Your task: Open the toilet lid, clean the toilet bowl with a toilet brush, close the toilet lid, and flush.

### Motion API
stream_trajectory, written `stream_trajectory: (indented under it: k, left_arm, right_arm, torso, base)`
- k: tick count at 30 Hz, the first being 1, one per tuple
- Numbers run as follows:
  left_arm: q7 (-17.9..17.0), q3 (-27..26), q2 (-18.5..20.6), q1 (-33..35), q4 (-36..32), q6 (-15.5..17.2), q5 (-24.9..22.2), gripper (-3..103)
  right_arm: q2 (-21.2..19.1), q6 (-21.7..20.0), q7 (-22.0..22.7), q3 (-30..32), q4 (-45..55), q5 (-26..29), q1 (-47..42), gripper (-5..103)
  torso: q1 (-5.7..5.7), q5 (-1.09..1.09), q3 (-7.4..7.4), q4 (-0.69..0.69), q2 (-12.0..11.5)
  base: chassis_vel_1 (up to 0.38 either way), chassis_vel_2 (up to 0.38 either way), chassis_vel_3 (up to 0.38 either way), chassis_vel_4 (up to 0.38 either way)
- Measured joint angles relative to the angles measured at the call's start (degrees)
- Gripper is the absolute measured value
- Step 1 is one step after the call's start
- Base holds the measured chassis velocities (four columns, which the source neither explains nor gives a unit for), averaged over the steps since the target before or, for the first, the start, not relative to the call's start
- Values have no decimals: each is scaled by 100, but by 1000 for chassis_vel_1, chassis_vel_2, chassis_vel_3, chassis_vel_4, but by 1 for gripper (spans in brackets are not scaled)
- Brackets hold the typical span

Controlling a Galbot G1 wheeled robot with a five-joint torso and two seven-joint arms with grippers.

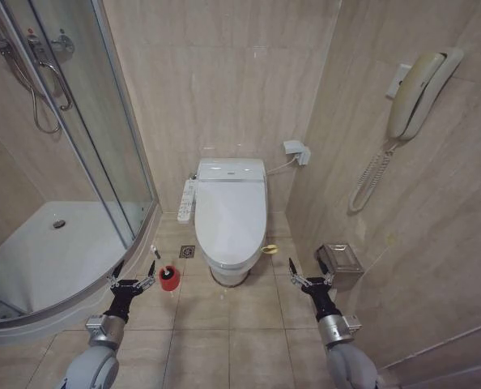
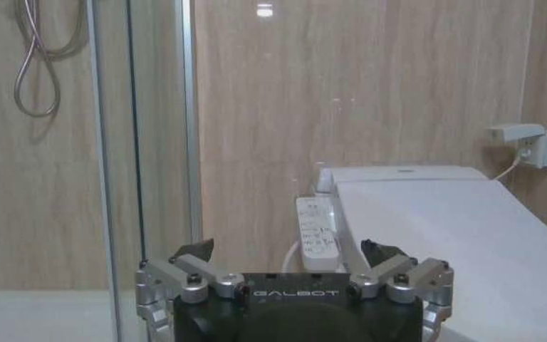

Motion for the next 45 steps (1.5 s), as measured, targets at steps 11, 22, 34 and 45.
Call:
stream_trajectory:
  k: [11,22,34,45]
  left_arm:
    - [0,0,0,0,0,0,0,100]
    - [0,0,0,0,0,0,0,100]
    - [0,0,0,-2,0,0,0,100]
    - [0,-1,0,1,0,0,0,100]
  right_arm:
    - [4,41,-87,2,25,48,-42,100]
    - [3,73,-295,5,34,261,-27,100]
    - [-2,182,-377,37,-20,289,10,100]
    - [-6,174,-400,72,-11,266,5,100]
  torso:
    - [0,0,0,0,0]
    - [-1,0,0,0,0]
    - [7,-1,2,-1,-2]
    - [-4,0,-1,-1,1]
  base:
    - [0,0,0,0]
    - [0,0,0,0]
    - [-96,77,77,-86]
    - [-7,4,-1,-1]
